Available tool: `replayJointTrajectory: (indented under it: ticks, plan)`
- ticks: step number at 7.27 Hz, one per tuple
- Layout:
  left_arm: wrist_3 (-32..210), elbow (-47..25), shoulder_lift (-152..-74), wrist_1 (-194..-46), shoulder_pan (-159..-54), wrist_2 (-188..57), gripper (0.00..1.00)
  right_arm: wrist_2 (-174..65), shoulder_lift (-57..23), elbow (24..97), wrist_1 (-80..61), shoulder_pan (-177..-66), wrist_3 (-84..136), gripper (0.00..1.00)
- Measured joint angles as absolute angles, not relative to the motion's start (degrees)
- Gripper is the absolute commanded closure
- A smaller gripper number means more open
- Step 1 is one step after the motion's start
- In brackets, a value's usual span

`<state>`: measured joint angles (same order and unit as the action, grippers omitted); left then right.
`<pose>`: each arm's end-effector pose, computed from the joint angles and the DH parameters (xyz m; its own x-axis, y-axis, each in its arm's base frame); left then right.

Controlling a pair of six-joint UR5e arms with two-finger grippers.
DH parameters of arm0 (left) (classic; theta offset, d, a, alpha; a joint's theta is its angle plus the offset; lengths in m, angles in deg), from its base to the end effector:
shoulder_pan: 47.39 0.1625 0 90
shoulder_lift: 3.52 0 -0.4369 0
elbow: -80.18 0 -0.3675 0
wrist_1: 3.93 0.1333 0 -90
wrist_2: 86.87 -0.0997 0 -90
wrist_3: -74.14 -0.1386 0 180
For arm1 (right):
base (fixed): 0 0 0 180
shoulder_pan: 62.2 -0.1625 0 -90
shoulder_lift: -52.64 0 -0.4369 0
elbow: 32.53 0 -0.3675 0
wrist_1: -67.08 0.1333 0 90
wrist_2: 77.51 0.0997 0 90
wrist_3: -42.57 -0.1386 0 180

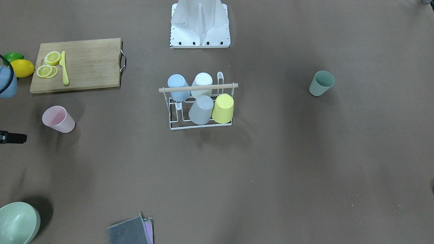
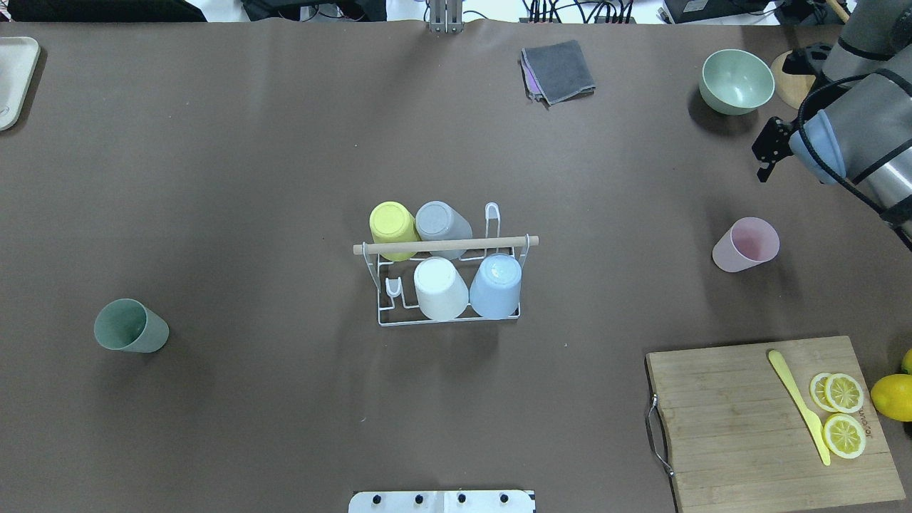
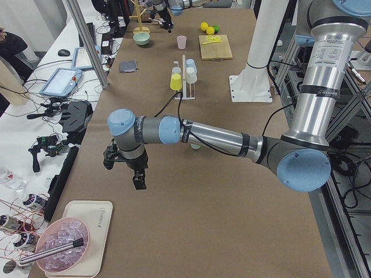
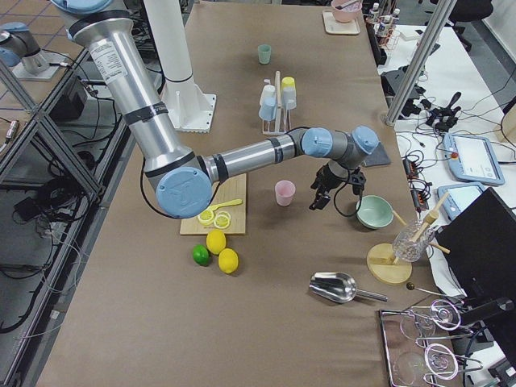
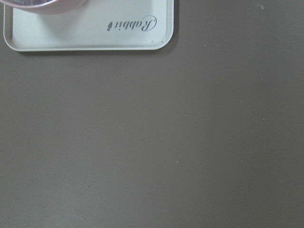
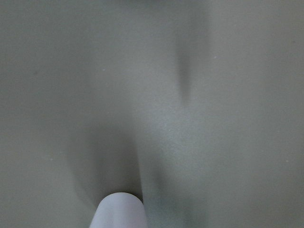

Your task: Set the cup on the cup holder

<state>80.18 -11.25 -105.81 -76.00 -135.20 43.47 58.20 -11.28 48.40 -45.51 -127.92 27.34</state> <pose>-0.0228 -0.5430 0.6149 0.7632 -0.1231 -0.6343 0.0424 0.9891 -0.1409 -0.2293 -0.5913 0.5534 0.7493 0.0225 0.6619 0.2201 0.9341 -0.2810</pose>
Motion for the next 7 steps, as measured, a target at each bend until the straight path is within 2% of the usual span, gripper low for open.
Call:
replayJointTrajectory:
  ticks: [5, 7]
  plan:
    - [80.1, -7.6, -117.6, -48.5, -132.9, 44.0, 0.03, 61.8, -5.6, 37.5, -48.7, -124.0, 38.8, 0.01]
    - [80.1, -5.3, -120.0, -44.8, -129.8, 48.1, 0.03, 63.0, -4.1, 34.6, -49.0, -123.3, 39.1, 0.01]
